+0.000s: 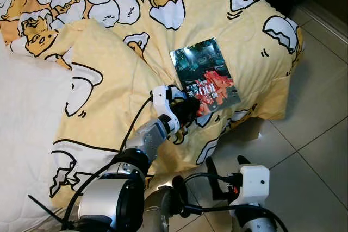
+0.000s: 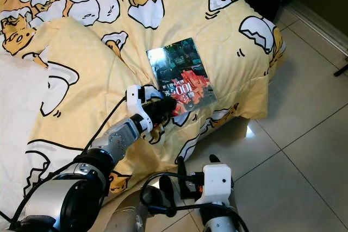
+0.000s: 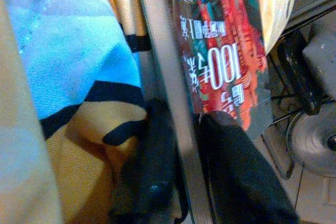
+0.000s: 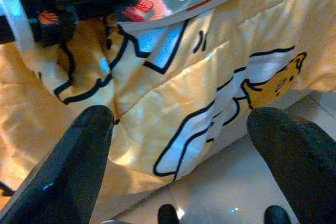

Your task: Clean up the room

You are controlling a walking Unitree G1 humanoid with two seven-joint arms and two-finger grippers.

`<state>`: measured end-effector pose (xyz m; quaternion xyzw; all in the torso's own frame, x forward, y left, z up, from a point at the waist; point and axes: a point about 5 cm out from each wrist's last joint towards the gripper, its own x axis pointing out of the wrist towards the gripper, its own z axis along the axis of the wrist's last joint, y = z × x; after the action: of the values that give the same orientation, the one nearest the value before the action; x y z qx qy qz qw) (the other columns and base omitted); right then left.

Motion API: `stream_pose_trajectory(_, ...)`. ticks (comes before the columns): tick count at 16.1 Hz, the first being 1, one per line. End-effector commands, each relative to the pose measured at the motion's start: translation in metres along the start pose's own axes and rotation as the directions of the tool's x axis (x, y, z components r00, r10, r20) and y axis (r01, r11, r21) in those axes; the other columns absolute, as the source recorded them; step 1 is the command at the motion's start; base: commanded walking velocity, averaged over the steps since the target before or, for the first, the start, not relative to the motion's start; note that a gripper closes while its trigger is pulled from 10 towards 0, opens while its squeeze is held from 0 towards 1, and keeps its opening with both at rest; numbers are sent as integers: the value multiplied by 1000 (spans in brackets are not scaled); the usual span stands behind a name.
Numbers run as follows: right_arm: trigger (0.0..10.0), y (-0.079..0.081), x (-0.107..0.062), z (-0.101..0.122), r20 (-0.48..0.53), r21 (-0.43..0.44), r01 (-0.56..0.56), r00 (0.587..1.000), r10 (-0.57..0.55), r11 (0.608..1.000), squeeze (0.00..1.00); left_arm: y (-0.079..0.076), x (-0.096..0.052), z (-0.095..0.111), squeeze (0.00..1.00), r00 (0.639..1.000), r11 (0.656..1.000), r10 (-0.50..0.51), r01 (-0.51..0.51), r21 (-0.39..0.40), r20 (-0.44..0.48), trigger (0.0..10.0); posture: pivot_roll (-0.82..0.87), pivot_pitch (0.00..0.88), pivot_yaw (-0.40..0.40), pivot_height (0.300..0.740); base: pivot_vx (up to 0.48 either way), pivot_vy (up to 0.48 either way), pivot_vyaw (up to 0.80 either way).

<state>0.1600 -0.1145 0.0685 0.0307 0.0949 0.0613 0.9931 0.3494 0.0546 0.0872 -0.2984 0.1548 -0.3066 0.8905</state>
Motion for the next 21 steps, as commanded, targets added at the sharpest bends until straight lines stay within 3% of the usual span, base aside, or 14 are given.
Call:
stream_pose_trajectory(1, 10000, -2, -1, -3, -17, 13, 3, 1000, -3, 1000, 0, 11, -9, -6, 0, 999, 999, 34, -35, -21, -13, 0, -265, 279, 265, 740, 0, 0, 0)
stream_pose_trajectory(2, 10000, -6, 2, -2, -9, 4, 4, 1000, -4, 1000, 0, 13, -10, -1, 0, 999, 999, 47, -47, -13, 3, 0, -271, 254, 251, 740, 0, 0, 0)
stream_pose_trajectory(4, 10000, -31, 14, 9, 28, -38, 17, 999, -16, 999, 0, 25, -18, 41, 0, 985, 995, 96, -100, 19, 141, 0, -279, 185, 211, 740, 0, 0, 0)
stream_pose_trajectory(6, 10000, -40, 22, 17, 54, -52, 20, 998, -17, 998, 0, 30, -25, 70, 0, 964, 993, 114, -121, 13, 238, 0, -272, 139, 187, 740, 0, 0, 0)
stream_pose_trajectory(8, 10000, -47, 33, 21, 71, -53, 17, 997, -13, 998, 0, 34, -31, 85, 0, 947, 987, 136, -156, 46, 291, 0, -258, 88, 169, 740, 0, 0, 0)
stream_pose_trajectory(9, 10000, -52, 44, 30, 102, -31, 25, 995, -22, 999, 0, 45, -45, 93, 0, 932, 908, 204, -294, 297, 299, 0, -248, 49, 163, 740, 0, 0, 0)
stream_pose_trajectory(10, 10000, -58, 52, 37, 125, -9, 37, 992, -36, 999, 0, 55, -57, 92, 0, 915, 819, 266, -381, 428, 304, 0, -241, 19, 159, 740, 0, 0, 0)
stream_pose_trajectory(12, 10000, -67, 58, 44, 149, 11, 52, 987, -53, 999, 0, 74, -77, 89, 0, 868, 773, 379, -488, 406, 321, 0, -227, 0, 154, 740, 0, 0, 0)
stream_pose_trajectory(13, 10000, -79, 61, 54, 180, -1, 81, 981, -79, 997, 0, 82, -98, 84, 0, 851, 735, 405, -520, 435, 333, 0, -204, 0, 140, 740, 0, 0, 725)
stream_pose_trajectory(14, 10000, -82, 63, 57, 189, -7, 89, 978, -86, 996, 0, 81, -102, 80, 0, 856, 728, 398, -514, 454, 330, 0, -193, 0, 134, 740, 0, 0, 706)
stream_pose_trajectory(16, 10000, -93, 73, 71, 228, -38, 96, 970, -85, 995, 0, 60, -105, 57, 0, 912, 713, 289, -409, 570, 292, 0, -174, 0, 119, 740, 0, 0, 681)
stream_pose_trajectory(17, 10000, -94, 74, 72, 231, -41, 95, 969, -83, 995, 0, 57, -105, 55, 0, 915, 707, 279, -401, 583, 292, 0, -174, 0, 119, 740, 0, 0, 675)
stream_pose_trajectory(19, 10000, -94, 86, 75, 235, -37, 82, 969, -71, 996, 0, 41, -84, 53, 0, 927, 691, 230, -371, 621, 297, 0, -153, 0, 97, 740, 0, 0, 659)
stream_pose_trajectory(21, 10000, -85, 93, 73, 223, -62, 48, 974, -33, 997, 0, 40, -84, 55, 0, 920, 708, 248, -385, 591, 303, 0, -153, 0, 106, 740, 0, 0, 619)
